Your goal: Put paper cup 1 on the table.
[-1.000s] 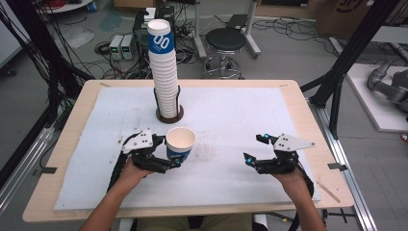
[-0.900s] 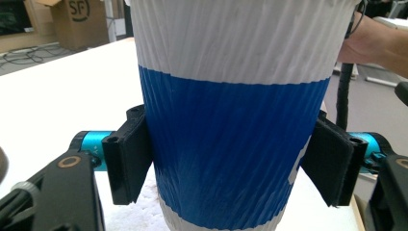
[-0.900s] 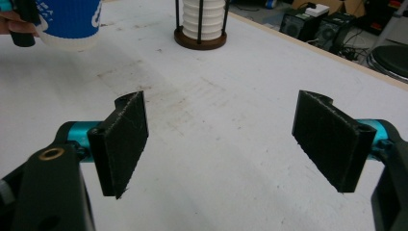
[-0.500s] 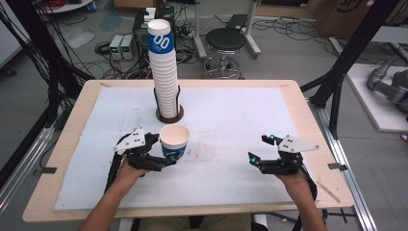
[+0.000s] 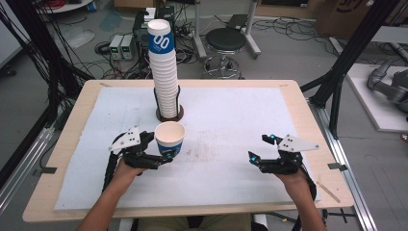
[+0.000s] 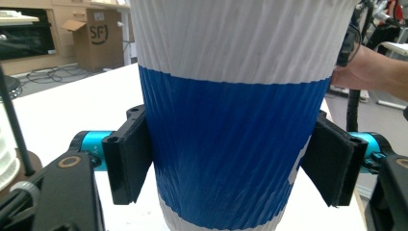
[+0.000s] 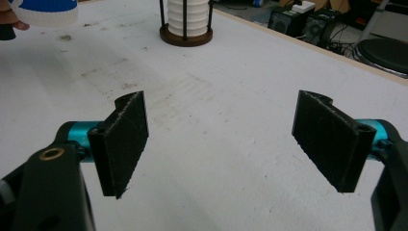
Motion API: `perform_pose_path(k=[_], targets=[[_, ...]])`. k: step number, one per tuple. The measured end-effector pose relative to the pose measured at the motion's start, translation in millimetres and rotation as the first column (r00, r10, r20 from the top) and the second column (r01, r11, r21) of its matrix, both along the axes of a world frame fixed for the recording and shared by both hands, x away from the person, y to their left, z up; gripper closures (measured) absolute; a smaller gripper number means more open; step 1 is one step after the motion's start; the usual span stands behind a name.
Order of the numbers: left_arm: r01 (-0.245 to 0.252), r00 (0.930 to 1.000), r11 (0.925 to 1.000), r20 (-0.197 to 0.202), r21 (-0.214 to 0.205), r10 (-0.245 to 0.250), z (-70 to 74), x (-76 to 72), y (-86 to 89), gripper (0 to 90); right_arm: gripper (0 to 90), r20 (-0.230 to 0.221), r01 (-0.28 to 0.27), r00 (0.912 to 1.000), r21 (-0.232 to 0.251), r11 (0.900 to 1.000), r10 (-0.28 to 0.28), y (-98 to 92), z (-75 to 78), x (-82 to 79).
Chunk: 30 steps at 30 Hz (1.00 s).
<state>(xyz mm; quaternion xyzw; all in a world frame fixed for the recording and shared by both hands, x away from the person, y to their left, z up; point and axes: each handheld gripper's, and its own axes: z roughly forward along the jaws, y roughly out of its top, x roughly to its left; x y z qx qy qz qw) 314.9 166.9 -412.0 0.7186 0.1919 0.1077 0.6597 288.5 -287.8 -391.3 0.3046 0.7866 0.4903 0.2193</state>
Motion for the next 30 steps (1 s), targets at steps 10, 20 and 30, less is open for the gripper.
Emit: perform_pose_path(k=[10, 20, 30], targets=[[-0.061, 0.9977, 0.9955, 0.027, -0.072, 0.063, 2.7, 4.2, 27.9, 26.0, 20.7, 0.007, -0.009, 0.9999, -0.012, 0.9999, 0.009, 0.5, -0.7, -2.5], [-0.152, 0.9860, 0.9866, 0.061, -0.061, 0.155, 0.4, 9.5, 57.8, 25.9, 20.8, 0.011, -0.004, 0.9999, -0.003, 1.0000, 0.004, -3.1, -0.3, -5.2], [-0.259, 0.9632, 0.9647, 0.062, -0.049, 0.261, -6.4, 18.9, 89.9, 25.9, 20.8, 0.004, -0.012, 0.9999, -0.008, 0.9999, 0.012, 0.8, -2.5, -3.0]])
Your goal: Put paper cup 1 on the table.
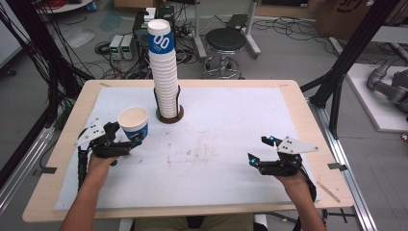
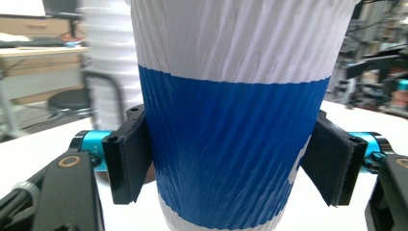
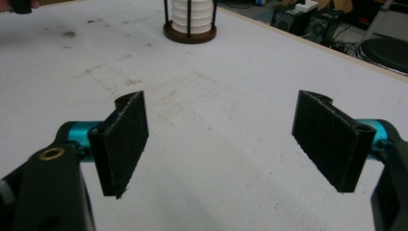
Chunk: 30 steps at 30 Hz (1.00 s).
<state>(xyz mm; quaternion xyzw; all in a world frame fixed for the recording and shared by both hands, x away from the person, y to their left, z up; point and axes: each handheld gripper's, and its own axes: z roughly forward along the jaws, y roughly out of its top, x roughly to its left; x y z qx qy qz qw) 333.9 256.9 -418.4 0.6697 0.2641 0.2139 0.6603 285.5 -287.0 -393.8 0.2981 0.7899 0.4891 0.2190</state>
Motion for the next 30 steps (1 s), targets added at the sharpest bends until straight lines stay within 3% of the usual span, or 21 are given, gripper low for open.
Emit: perform_pose_path(k=[7, 12, 18, 25, 28, 30], targets=[[-0.094, 0.9944, 0.9955, -0.047, 0.007, 0.094, -12.8, 7.9, 25.5, 25.9, 20.8, -0.010, -0.001, 1.0000, 0.002, 1.0000, 0.001, 0.7, -0.7, 0.1], [-0.143, 0.9869, 0.9891, -0.070, 0.037, 0.145, -18.7, 13.0, 36.3, 25.9, 20.8, 0.000, -0.002, 1.0000, -0.001, 1.0000, 0.002, 1.1, -1.2, 1.0], [-0.195, 0.9676, 0.9717, -0.136, 0.134, 0.213, -33.0, 17.2, 42.0, 25.9, 20.8, -0.009, -0.001, 1.0000, 0.001, 1.0000, 0.001, 1.6, -1.4, 0.3], [-0.261, 0.9451, 0.9545, -0.164, 0.144, 0.283, -35.5, 19.8, 41.9, 25.9, 20.8, -0.009, -0.006, 0.9999, -0.003, 1.0000, 0.006, 1.4, -2.5, 1.2], [-0.285, 0.9335, 0.9435, -0.174, 0.168, 0.313, -34.9, 21.0, 41.5, 26.0, 20.8, -0.012, -0.006, 0.9999, -0.003, 1.0000, 0.006, 2.3, -2.4, 0.9], [-0.291, 0.9247, 0.9334, -0.189, 0.210, 0.331, -34.1, 22.6, 41.2, 26.0, 20.8, -0.012, -0.006, 0.9999, -0.001, 1.0000, 0.006, 2.6, -2.0, 0.7]])
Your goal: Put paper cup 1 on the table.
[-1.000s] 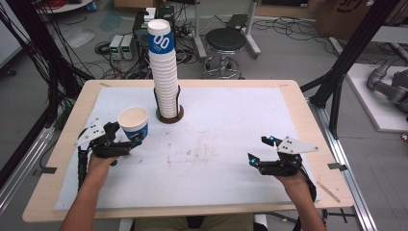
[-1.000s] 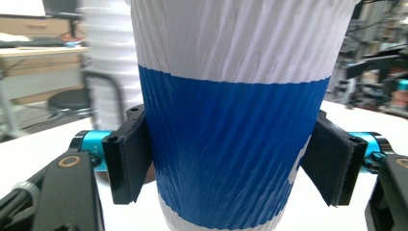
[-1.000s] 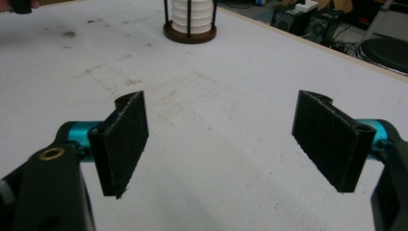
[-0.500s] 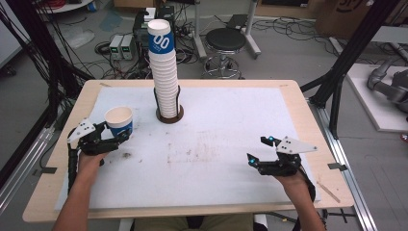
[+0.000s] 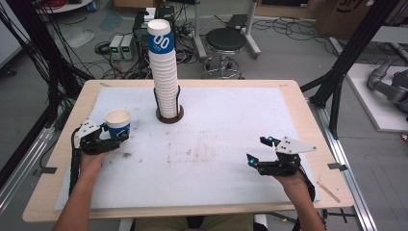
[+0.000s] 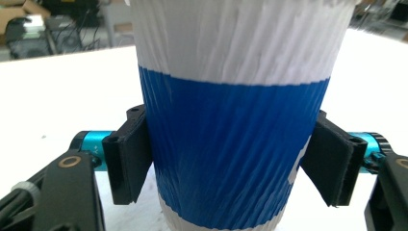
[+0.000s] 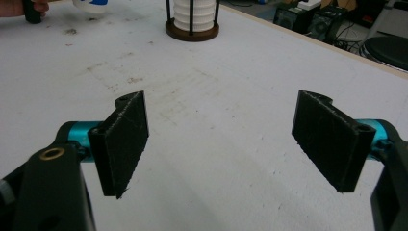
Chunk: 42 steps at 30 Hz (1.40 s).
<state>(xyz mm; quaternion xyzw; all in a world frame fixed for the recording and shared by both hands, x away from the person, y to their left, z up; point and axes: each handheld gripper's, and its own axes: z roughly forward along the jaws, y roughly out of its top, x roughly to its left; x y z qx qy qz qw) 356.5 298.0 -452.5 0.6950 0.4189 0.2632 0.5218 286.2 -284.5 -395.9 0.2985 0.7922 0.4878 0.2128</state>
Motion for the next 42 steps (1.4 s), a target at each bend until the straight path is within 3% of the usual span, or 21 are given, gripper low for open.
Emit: perform_pose_path(k=[6, 7, 11, 14, 19, 26, 33, 36, 42], targets=[[-0.049, 0.9966, 0.9968, -0.063, 0.063, 0.053, 0.2, 4.3, -5.1, 26.1, 20.9, 0.002, 0.002, 1.0000, -0.002, 1.0000, -0.002, -0.3, 0.1, -0.1], [-0.058, 0.9932, 0.9948, -0.096, 0.084, 0.066, 0.3, 6.0, -6.1, 26.2, 20.9, 0.000, 0.002, 1.0000, 0.000, 1.0000, -0.002, -0.1, 0.0, -0.2], [-0.079, 0.9887, 0.9948, -0.122, 0.064, 0.087, 1.6, 6.3, -5.7, 26.5, 20.9, 0.006, -0.002, 1.0000, -0.004, 1.0000, 0.002, 0.2, -0.3, 0.6], [-0.077, 0.9853, 0.9937, -0.146, 0.081, 0.089, 4.5, 3.5, -4.4, 26.5, 20.9, 0.002, -0.002, 1.0000, -0.005, 1.0000, 0.002, 0.4, 0.1, -0.2], [-0.072, 0.9830, 0.9864, -0.157, 0.147, 0.095, 6.9, -6.3, -5.7, 26.4, 20.9, 0.004, 0.002, 1.0000, -0.004, 1.0000, -0.002, -0.7, 0.7, -0.6], [-0.066, 0.9781, 0.9770, -0.181, 0.203, 0.103, 7.6, -14.2, -6.6, 25.5, 20.9, 0.007, -0.001, 1.0000, -0.004, 1.0000, 0.001, -0.5, 1.6, -0.3], [-0.047, 0.9792, 0.9837, -0.186, 0.174, 0.080, 6.2, -18.1, -3.9, 23.9, 20.9, 0.008, 0.002, 1.0000, -0.009, 1.0000, -0.002, -0.9, 0.9, 0.3], [-0.059, 0.9773, 0.9884, -0.194, 0.140, 0.086, 5.9, -20.4, -3.4, 19.0, 20.9, 0.006, 0.003, 1.0000, -0.006, 1.0000, -0.003, -0.9, 1.0, 0.2], [-0.060, 0.9813, 0.9940, -0.177, 0.091, 0.076, 9.6, -29.9, 2.9, 18.2, 20.9, 0.001, 0.002, 1.0000, -0.011, 0.9999, -0.002, -0.9, 0.1, 0.6]])
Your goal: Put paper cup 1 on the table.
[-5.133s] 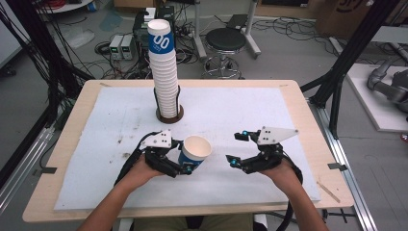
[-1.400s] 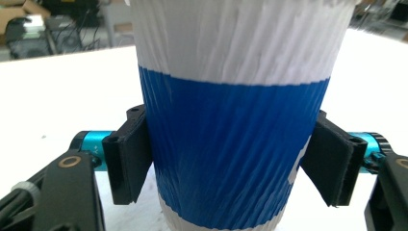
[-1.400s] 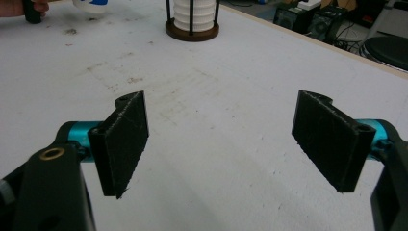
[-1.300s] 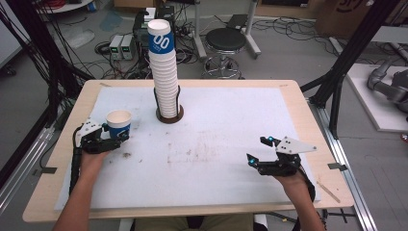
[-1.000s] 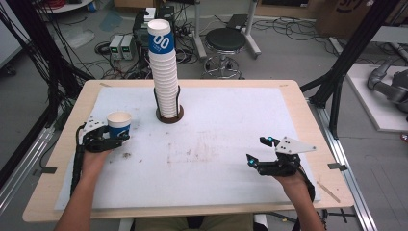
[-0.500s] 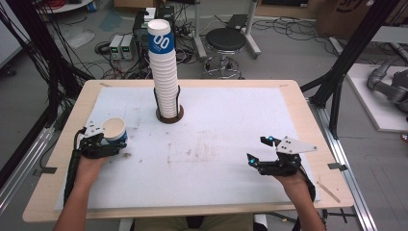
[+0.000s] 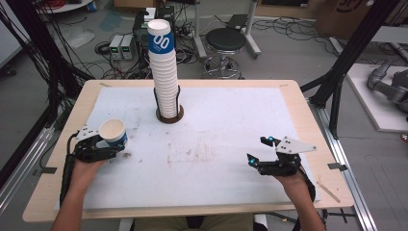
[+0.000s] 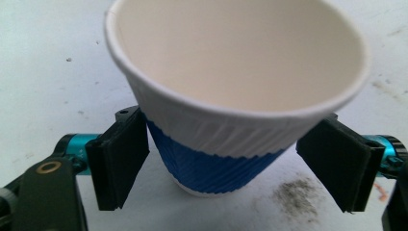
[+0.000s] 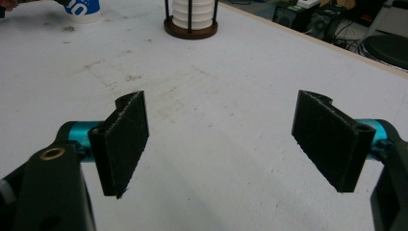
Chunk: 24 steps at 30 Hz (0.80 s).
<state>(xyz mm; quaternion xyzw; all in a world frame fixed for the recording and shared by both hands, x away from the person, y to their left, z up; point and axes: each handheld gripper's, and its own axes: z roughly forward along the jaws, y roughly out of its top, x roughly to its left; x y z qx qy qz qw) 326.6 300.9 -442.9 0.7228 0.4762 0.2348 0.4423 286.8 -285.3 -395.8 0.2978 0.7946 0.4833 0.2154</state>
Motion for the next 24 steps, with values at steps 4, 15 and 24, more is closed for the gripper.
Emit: perform_pose_path(k=[4, 15, 24], targets=[[0.023, 0.9997, 0.9995, 0.007, -0.023, -0.023, 5.5, -10.7, 4.9, 17.4, 20.9, 0.001, 0.001, 1.0000, -0.003, 1.0000, -0.001, -0.3, 0.1, 0.1], [-0.016, 0.9897, 0.9930, 0.139, -0.117, 0.032, 31.7, -26.4, 17.0, 17.1, 20.9, -0.004, 0.003, 1.0000, -0.005, 1.0000, -0.003, 0.0, -0.8, 1.1], [0.125, 0.9431, 0.9528, 0.331, -0.277, -0.027, 53.6, -31.7, 3.6, 16.9, 20.9, -0.007, 0.050, 0.9987, -0.019, 0.9985, -0.051, -5.7, -1.2, 2.4]])
